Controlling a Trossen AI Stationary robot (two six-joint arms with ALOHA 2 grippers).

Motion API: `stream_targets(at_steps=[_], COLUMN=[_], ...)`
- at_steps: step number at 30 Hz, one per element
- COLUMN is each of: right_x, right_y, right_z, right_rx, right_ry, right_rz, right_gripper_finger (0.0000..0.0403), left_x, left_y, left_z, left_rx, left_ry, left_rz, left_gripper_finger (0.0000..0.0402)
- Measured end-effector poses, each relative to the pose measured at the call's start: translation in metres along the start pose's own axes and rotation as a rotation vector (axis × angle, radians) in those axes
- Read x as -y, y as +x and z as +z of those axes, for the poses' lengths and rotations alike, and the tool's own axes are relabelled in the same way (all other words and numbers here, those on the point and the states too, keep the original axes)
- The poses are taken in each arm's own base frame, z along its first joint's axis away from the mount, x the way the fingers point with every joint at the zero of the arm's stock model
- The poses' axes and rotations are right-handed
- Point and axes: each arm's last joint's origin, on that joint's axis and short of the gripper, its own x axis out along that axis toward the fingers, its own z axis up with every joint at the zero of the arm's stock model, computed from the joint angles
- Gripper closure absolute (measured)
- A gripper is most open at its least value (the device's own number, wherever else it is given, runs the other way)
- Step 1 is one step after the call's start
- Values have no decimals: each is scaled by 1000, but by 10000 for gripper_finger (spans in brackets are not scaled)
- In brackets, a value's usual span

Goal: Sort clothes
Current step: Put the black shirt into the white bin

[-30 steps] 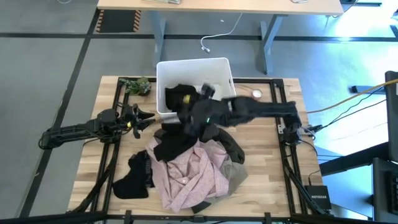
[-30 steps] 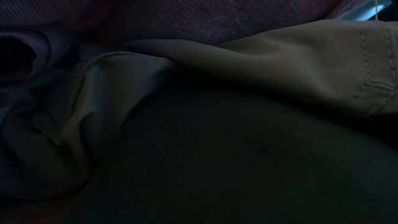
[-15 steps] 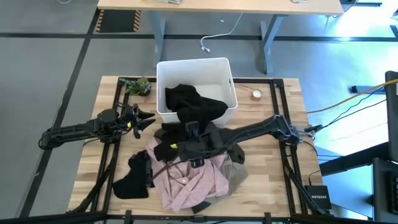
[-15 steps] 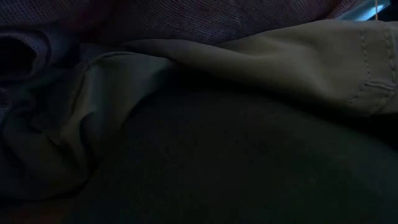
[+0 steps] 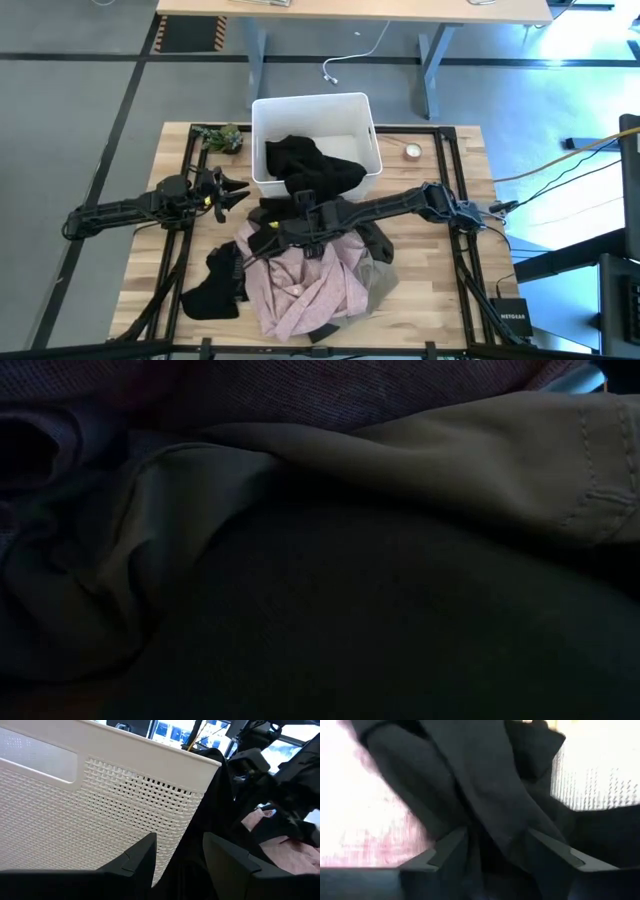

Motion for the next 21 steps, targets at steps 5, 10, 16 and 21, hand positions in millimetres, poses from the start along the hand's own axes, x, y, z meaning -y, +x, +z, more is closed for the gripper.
stream_targets(at_steps=[5, 10, 16, 21], right_x=[1, 0, -5, 5], right_y=[5, 4, -13, -44], right_z=[-4, -3, 1, 12], right_rx=[-40, -39, -15, 77], right_ry=[4, 16, 3, 41], right_rz=[17, 18, -43, -89], right_gripper_finger=[286, 388, 389, 393], left_x=[0, 0, 0, 0], left_y=[0, 0, 0, 0], left_z=[0, 0, 0, 0], left_rx=[0, 0, 0, -1], left_ry=[-7, -8, -5, -4], left_rz=[0, 0, -1, -1], left_gripper_finger=[245, 245, 245, 245])
